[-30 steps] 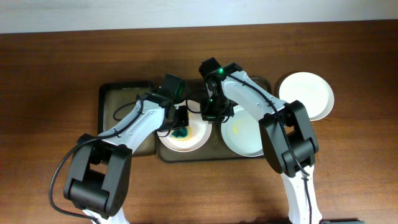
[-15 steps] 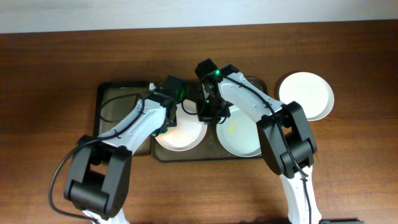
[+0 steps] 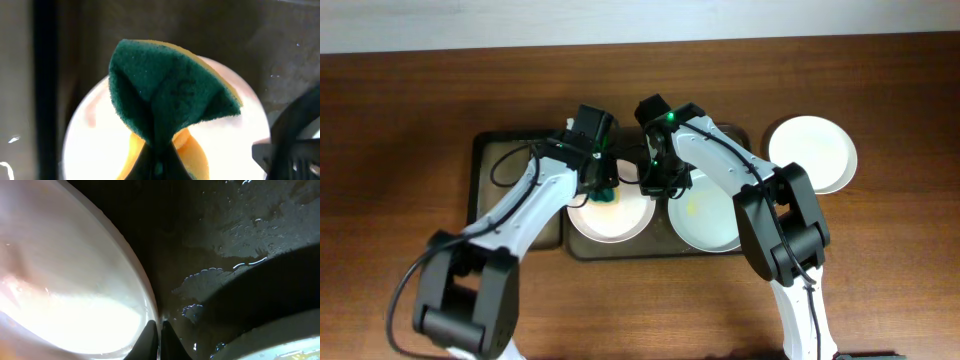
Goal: Clean dirty plates on tray and stack at the side
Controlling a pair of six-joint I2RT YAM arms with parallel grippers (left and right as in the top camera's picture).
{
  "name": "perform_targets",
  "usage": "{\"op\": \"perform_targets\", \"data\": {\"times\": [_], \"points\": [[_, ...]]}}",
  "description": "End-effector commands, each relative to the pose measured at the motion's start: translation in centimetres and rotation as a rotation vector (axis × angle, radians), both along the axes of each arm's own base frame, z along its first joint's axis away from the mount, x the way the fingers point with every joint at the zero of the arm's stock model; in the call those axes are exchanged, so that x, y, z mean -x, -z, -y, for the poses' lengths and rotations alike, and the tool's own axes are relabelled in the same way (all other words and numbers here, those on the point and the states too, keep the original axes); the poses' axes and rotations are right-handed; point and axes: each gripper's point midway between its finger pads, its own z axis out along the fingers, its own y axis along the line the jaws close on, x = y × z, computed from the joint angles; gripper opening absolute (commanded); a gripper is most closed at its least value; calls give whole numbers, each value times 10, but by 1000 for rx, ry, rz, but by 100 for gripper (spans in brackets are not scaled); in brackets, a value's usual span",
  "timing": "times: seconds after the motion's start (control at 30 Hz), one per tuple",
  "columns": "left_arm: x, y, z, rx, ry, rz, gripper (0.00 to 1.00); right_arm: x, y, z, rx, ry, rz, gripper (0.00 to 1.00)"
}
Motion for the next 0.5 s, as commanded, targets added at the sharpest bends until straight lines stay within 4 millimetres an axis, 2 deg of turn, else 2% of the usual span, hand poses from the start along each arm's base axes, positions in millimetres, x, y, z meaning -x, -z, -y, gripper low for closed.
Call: {"op": "perform_targets", "data": {"times": [0.0, 0.1, 0.2, 0.33, 0.47], "points": [[9, 38, 7, 18, 20, -98, 0, -4, 9, 7, 39, 13, 3, 4], [9, 54, 0, -25, 7, -121, 0, -4, 9, 7, 39, 13, 2, 4], [8, 58, -36, -218, -47, -103, 0, -4, 9, 7, 39, 13, 3, 4], [6, 36, -71, -416, -94, -63, 0, -4, 9, 7, 39, 13, 3, 4], [2, 0, -87, -499, -125, -5, 0, -5, 10, 9, 49, 13, 8, 4]]}}
